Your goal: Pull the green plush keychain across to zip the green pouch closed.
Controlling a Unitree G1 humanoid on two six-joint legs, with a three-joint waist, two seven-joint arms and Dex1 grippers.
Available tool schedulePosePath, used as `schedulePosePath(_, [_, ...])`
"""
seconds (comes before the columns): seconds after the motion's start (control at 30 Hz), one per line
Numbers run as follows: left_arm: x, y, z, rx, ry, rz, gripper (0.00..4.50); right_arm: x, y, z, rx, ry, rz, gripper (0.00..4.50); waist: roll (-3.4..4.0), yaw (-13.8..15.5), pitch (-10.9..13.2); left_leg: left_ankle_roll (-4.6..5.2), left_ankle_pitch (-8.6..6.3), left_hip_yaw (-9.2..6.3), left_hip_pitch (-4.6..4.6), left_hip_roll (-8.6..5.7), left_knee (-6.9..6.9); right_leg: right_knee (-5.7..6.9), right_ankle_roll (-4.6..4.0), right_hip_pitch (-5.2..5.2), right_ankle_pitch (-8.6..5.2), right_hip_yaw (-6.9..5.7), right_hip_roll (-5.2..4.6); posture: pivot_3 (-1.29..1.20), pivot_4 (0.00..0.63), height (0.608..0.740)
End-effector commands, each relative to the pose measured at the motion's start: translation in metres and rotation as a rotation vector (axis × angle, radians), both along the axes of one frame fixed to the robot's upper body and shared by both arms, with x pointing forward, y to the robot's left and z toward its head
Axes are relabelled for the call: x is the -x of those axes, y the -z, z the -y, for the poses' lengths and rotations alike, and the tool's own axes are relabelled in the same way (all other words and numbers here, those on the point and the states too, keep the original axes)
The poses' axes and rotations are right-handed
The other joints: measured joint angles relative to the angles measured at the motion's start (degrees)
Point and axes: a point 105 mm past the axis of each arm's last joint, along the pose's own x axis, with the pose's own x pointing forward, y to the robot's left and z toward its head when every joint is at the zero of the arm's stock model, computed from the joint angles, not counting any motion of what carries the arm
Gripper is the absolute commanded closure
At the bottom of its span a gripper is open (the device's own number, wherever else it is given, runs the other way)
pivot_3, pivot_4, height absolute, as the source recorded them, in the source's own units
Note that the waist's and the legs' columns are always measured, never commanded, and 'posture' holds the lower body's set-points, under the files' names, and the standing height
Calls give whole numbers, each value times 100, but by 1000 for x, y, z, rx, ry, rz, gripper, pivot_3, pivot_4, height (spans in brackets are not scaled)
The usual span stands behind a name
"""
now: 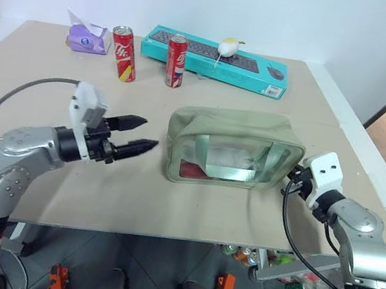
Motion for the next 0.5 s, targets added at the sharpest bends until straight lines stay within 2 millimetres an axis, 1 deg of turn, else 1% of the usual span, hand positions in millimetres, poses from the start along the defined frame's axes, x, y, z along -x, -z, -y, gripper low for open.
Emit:
schedulePosePath(0.03, [2,-8,14,7,46,61,979,-1,-12,-3,17,-20,42,4500,0,-2,0,0,0,0,0,0,-1,0,2,0,1,1,0,0,150,740])
schedulePosePath(0.13, [-6,-6,19,19,23,72,979,0,-15,-1,19,-15,46,4500,0,-4,0,1,-1,0,-1,1,-3,0,16,-3,8,2,3,0,150,740])
schedulePosePath(0.3, [-20,-7,22,55,-34,106,979,2,-16,1,23,-8,49,4500,0,-3,0,1,-1,-1,0,1,-2,0,18,-2,10,1,4,0,150,740])
schedulePosePath(0.4, [-22,-5,25,57,-30,112,1737,3,-16,3,26,-2,48,4500,0,-4,0,1,-1,0,0,0,-2,0,20,-1,10,3,3,0,150,740])
schedulePosePath(0.43, [-23,-5,26,58,-29,114,2081,3,-16,3,26,0,48,4500,0,-3,0,1,-1,0,-1,0,-3,0,20,-1,10,3,2,0,150,740])
schedulePosePath(0.5, [-24,-5,27,59,-26,119,2596,3,-16,3,27,2,49,4500,0,-3,0,1,-1,0,-1,0,-3,0,20,-2,10,2,3,0,150,740])
